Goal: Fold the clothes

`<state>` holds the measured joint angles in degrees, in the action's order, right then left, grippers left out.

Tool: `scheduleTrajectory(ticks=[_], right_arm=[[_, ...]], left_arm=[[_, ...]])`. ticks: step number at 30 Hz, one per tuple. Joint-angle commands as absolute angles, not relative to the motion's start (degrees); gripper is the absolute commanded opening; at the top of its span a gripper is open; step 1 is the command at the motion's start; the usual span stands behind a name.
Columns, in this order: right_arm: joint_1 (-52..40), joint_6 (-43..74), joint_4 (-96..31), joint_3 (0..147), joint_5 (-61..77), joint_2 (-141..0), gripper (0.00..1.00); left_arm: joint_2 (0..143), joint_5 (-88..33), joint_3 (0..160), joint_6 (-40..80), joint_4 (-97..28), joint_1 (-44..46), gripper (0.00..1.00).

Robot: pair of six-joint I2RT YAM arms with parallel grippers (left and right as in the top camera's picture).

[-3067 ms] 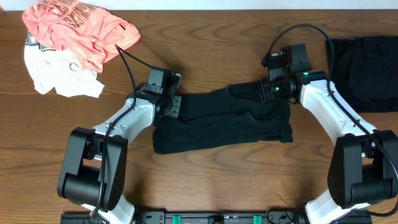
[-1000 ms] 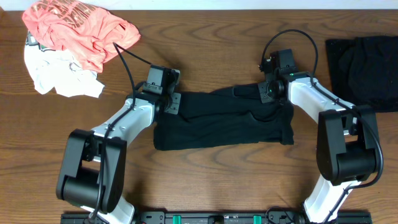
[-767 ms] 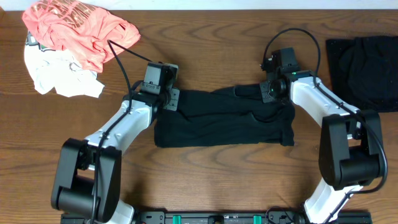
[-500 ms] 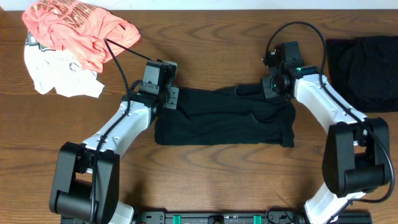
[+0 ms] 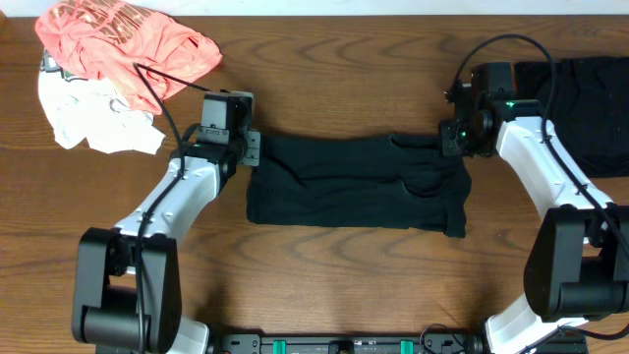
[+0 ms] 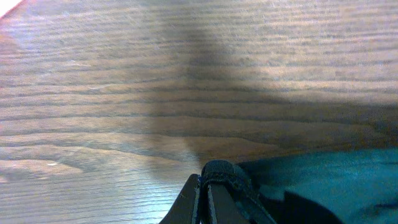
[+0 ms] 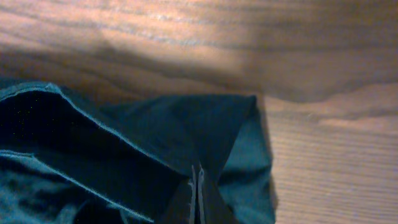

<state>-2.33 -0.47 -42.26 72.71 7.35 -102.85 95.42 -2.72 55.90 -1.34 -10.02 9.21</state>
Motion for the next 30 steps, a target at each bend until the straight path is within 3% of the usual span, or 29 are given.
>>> scheduleTrajectory(ticks=[1,9,30], right_arm=[[-1.2,-1.0,-43.5,74.2,12.4,-101.2,0.01],[0.6,-3.5,-51.3,76.5,18.3,-101.0,0.01],[3.8,-1.6,-65.4,74.7,15.2,-99.8,0.01]], left_arm=[[92.7,-1.9,55.7,-1.5,-9.9,8.5,0.06],[89.4,-1.9,55.7,-1.5,-11.8,8.4,0.06],[89.1,-1.8,55.6,-1.9,-29.0,8.4,0.06]])
